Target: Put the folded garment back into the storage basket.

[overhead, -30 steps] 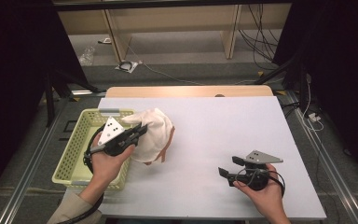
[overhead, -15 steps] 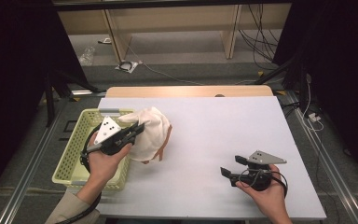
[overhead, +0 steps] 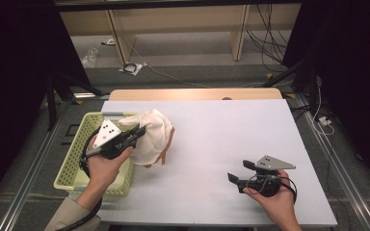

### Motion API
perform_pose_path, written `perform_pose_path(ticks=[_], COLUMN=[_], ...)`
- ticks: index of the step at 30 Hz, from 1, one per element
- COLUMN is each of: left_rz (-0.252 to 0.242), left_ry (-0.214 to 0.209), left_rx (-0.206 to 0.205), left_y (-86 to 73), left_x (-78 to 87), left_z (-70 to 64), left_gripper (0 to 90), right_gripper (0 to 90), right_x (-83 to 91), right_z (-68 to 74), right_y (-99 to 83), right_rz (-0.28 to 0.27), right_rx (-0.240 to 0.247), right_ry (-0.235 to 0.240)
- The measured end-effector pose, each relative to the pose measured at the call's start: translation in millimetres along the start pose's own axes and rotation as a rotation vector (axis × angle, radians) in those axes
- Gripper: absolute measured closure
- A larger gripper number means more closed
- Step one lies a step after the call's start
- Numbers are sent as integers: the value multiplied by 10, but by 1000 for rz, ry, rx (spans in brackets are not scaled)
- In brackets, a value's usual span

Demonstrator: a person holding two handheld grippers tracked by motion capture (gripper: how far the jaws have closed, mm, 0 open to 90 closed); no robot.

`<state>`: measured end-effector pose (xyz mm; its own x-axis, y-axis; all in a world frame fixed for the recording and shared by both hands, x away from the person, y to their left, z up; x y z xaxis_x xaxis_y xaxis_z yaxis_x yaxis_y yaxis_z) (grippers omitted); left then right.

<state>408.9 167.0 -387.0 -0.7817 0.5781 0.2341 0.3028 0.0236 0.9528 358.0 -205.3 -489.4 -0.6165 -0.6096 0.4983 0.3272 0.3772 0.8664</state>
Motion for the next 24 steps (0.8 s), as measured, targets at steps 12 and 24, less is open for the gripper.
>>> perform_pose_path(ticks=[12,24], left_rz=[-9,-15], left_ry=[11,17], left_rx=[5,11], left_y=[24,46], left_x=[32,59], left_z=[50,86], left_gripper=[843,843], right_gripper=[218,218], right_x=[-2,1], right_z=[1,0], right_y=[0,5], right_rz=[-3,-8], right_rx=[-2,-5], right_ry=[0,-3])
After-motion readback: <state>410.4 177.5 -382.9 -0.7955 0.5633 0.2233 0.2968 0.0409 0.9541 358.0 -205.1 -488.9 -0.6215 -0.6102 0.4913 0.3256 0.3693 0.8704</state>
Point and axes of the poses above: each handheld gripper's, and its own axes: x roughly backward along the jaws, y roughly out of its top, z roughly to its left, the point moved 5 cm from there along -x, roughly forward along the jaws, and after that the axes turned 12 degrees about x, right-handed, at the moved point
